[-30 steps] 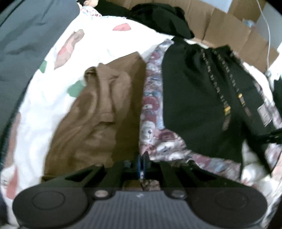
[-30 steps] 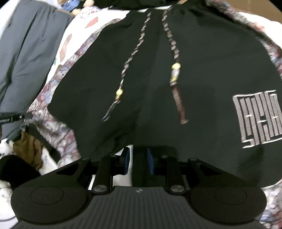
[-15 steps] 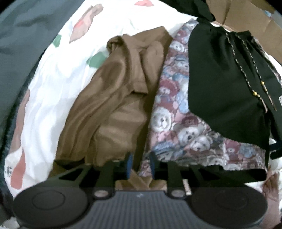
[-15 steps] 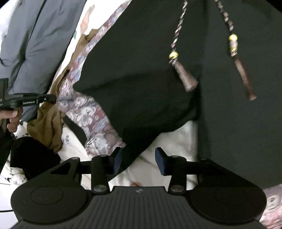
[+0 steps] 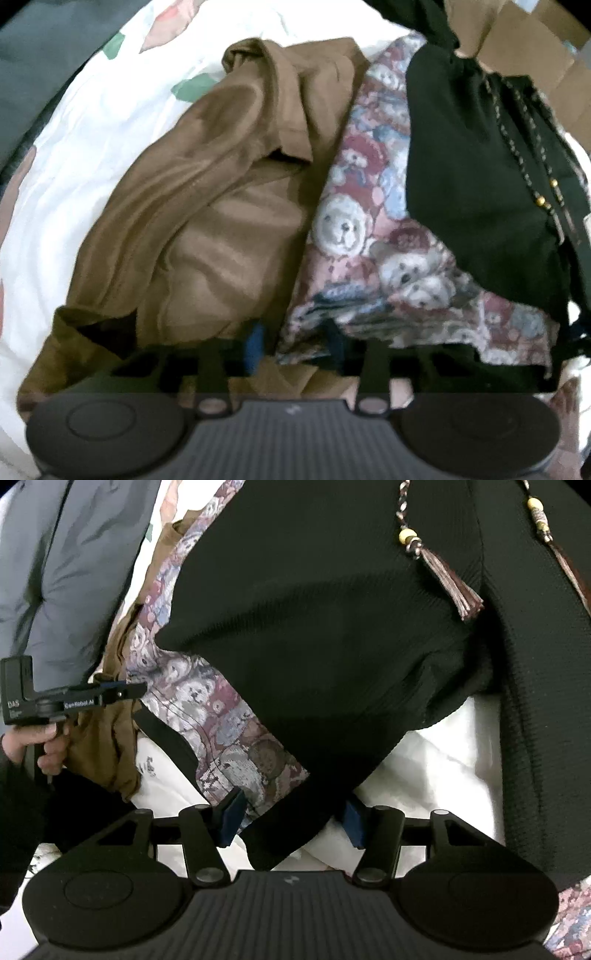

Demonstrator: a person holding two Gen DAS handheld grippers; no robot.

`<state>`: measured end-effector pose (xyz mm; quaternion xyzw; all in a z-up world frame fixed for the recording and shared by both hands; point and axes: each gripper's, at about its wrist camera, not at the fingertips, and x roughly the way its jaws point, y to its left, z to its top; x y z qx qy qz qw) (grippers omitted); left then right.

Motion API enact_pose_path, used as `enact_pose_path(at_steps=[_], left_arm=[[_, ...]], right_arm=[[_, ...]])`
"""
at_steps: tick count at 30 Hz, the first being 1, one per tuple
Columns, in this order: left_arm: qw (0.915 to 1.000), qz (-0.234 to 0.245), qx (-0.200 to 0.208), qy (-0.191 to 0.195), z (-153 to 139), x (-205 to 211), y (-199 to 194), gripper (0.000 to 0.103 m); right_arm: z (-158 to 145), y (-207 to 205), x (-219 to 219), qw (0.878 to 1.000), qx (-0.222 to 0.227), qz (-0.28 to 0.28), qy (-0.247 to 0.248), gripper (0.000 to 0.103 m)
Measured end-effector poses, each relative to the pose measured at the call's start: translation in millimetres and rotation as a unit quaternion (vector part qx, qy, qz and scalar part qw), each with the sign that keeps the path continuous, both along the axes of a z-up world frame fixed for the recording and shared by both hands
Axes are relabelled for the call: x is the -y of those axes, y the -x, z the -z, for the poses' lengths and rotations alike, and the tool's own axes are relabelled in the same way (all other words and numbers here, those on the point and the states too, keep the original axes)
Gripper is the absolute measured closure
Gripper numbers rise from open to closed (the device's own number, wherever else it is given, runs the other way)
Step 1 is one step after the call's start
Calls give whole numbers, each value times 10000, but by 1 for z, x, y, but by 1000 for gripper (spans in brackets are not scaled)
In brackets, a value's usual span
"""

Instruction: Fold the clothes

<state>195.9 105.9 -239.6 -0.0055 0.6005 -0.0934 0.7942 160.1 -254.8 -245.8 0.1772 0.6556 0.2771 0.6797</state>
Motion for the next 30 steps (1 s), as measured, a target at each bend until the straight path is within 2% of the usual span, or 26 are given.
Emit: enact_pose_path(at_steps=[3, 5, 9, 14, 16, 17, 20, 22, 23, 24, 27, 30], left_arm=[[9999, 10, 106, 45, -12, -2, 4, 98], [9999, 8, 104, 119, -21, -6, 6, 99], [9996, 197, 174, 53, -41, -8, 13, 99], [9981, 422, -46, -443, -40, 0, 16, 98], [9976, 384, -112, -571, -38, 0, 16, 97], [9976, 312, -132, -607, -38, -1, 16, 92], [9984, 151, -69, -545, -45, -5, 18, 88], [9989, 48, 28, -458, -52, -7, 18, 78], [9990, 34, 97, -438, -54, -6, 16, 72], [9990, 27, 164, -426, -56, -5, 15, 71], [9985, 41, 336, -423, -58, 0, 10, 70], [9984, 148, 492, -224, -53, 13, 2, 70]], right_arm=[[0, -1, 4, 9999, 101, -78, 24, 90], [-4, -1, 10, 9997, 177, -170, -58, 97], [-8, 1, 14, 9984, 252, -491, -126, 100], [-8, 14, 7, 9946, 352, -969, 103, 101], [0, 17, 4, 9937, 260, -1074, 194, 101], [-1, 18, 3, 9929, 271, -1137, 224, 100], [-7, 17, 1, 9921, 257, -1191, 303, 96], [-18, 13, 6, 9923, 241, -1183, 284, 87], [-23, 12, 9, 9925, 276, -1162, 266, 76], [-28, 10, 12, 9927, 312, -1141, 248, 68], [-42, 7, 17, 9931, 414, -1086, 156, 67], [-55, 3, 13, 9921, 641, -1067, 125, 67]])
